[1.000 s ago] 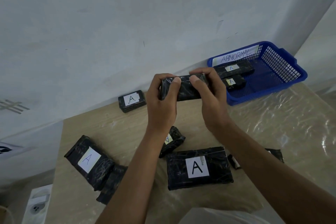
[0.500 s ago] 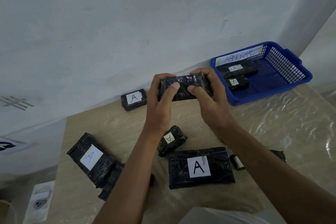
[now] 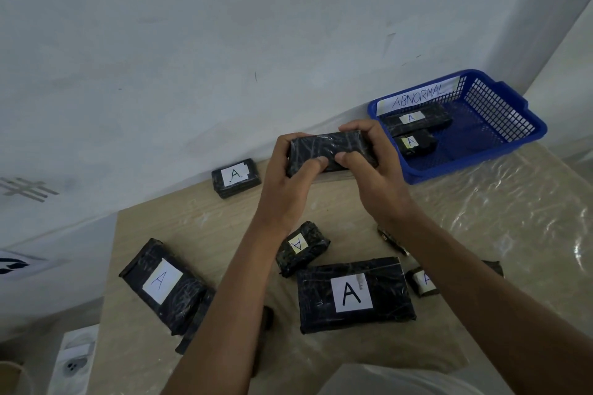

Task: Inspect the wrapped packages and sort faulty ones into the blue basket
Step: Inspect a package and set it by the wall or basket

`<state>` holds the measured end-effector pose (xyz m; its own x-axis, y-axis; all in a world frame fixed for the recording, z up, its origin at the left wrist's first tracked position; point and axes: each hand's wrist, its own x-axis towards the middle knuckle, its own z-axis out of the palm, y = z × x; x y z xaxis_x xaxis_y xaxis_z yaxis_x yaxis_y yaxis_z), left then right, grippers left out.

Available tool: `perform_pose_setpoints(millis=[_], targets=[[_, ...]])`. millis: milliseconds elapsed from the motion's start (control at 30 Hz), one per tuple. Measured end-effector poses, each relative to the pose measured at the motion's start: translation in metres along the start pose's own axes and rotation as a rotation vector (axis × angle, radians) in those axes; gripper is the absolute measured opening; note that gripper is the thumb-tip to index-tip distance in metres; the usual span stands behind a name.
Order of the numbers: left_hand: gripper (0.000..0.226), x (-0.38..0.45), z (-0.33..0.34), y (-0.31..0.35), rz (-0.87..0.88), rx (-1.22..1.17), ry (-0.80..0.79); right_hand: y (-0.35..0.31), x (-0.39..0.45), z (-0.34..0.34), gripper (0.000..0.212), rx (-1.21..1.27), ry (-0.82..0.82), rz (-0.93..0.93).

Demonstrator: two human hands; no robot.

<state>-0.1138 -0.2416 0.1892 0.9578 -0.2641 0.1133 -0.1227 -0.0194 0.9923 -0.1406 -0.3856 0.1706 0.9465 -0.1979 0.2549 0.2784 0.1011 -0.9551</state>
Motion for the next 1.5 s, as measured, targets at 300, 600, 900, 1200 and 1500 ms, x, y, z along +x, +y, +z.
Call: perform_pose_setpoints(millis=[300,600,900,1200,1500], targets=[[0.069,0.013,-0.01,0.005,-0.337,-0.09,0.065,0.007,-0.004,-0.015,0.062,-0.167,-0.178,0.063],[0.03,-0.003,-0.008,-0.013,-0.275,0.012,0.106,0.01,0.022,-0.012,0.052,-0.016,0.023,0.227],[0.074,-0.01,-0.024,-0.012,-0.061,0.021,-0.022,0.012,0.02,-0.015,0.033,0.218,0.031,0.583],[0.031,-0.019,-0.012,-0.024,0.293,0.243,0.255,0.003,0.013,0.006,0.062,0.158,-0.079,0.708],[0.024,-0.016,0.003,-0.003,0.109,0.024,0.384,0.006,-0.007,0.032,0.048,-0.006,0.062,0.068]])
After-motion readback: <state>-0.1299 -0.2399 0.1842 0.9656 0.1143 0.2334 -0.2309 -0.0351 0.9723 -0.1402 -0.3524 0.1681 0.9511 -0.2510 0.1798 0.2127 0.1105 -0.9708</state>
